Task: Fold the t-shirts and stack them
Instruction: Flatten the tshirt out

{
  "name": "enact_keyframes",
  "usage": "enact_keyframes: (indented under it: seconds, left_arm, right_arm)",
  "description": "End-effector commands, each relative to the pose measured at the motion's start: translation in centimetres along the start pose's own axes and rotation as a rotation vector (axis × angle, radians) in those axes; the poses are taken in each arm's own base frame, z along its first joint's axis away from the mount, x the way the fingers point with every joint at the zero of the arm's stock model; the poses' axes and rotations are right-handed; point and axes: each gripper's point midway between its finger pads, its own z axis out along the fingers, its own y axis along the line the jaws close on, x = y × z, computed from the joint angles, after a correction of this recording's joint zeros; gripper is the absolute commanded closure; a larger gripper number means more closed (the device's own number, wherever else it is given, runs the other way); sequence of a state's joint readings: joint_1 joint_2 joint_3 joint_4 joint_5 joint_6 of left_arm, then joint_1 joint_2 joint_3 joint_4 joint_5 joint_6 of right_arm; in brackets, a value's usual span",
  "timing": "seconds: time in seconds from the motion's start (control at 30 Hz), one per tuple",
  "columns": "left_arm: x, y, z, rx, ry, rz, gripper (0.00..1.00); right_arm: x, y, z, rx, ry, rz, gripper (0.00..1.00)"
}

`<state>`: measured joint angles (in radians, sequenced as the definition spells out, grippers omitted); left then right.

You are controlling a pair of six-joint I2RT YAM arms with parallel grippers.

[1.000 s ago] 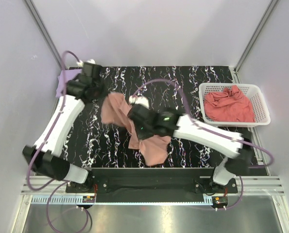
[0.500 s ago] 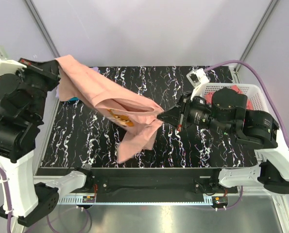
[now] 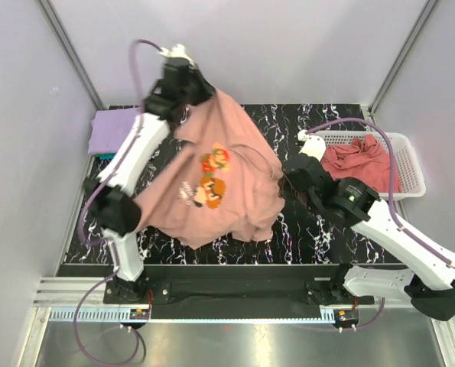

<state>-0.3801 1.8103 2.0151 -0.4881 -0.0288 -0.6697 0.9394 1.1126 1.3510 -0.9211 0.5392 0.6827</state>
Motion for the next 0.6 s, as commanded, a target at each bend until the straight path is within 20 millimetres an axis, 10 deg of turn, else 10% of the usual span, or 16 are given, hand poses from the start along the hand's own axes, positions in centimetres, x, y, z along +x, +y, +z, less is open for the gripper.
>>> enact_keyframes:
  seconds: [0.0,0.23,0.43,0.57]
  left_arm:
    - [1.9,-5.1,3.1,0.264,0.031,0.049,1.00]
    - [11.2,-2.0,13.4,0.290,0.200,0.019,1.00]
    - [12.2,-0.4,16.4,0.294,0.193,0.111,0.90]
    - [8.2,1.4,15.0,0.243,0.158,0.086,0.35]
  right_arm:
    - [-0.4,-1.7,2.4,0.075,-0.034,0.001,1.00]
    - [1.4,-5.6,9.0,0.225,0.106,0.001,1.00]
    - [-0.2,-8.0,15.2,0.228,0.188,0.066,1.00]
    - [-3.2,-8.8,20.1,0.144,0.229,0.125,0.93]
